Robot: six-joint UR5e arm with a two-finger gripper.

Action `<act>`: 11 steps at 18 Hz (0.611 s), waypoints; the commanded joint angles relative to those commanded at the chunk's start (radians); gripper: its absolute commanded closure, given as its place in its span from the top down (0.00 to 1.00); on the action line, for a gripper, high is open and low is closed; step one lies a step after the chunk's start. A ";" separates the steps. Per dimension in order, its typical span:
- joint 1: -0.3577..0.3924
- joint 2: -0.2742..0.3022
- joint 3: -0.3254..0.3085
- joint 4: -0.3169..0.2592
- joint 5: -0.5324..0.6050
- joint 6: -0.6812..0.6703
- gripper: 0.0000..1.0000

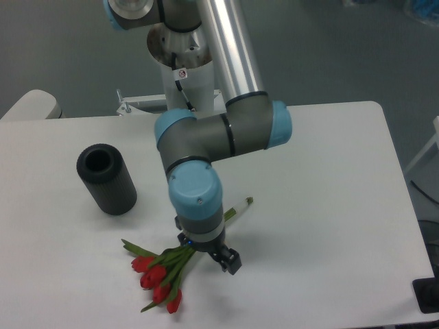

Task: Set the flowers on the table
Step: 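Lift the open gripper up and away from the tulips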

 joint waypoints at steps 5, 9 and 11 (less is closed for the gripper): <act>0.066 0.018 -0.014 -0.014 0.002 0.136 1.00; 0.100 0.029 -0.015 -0.038 -0.008 0.207 1.00; 0.121 0.035 -0.020 -0.038 -0.026 0.230 1.00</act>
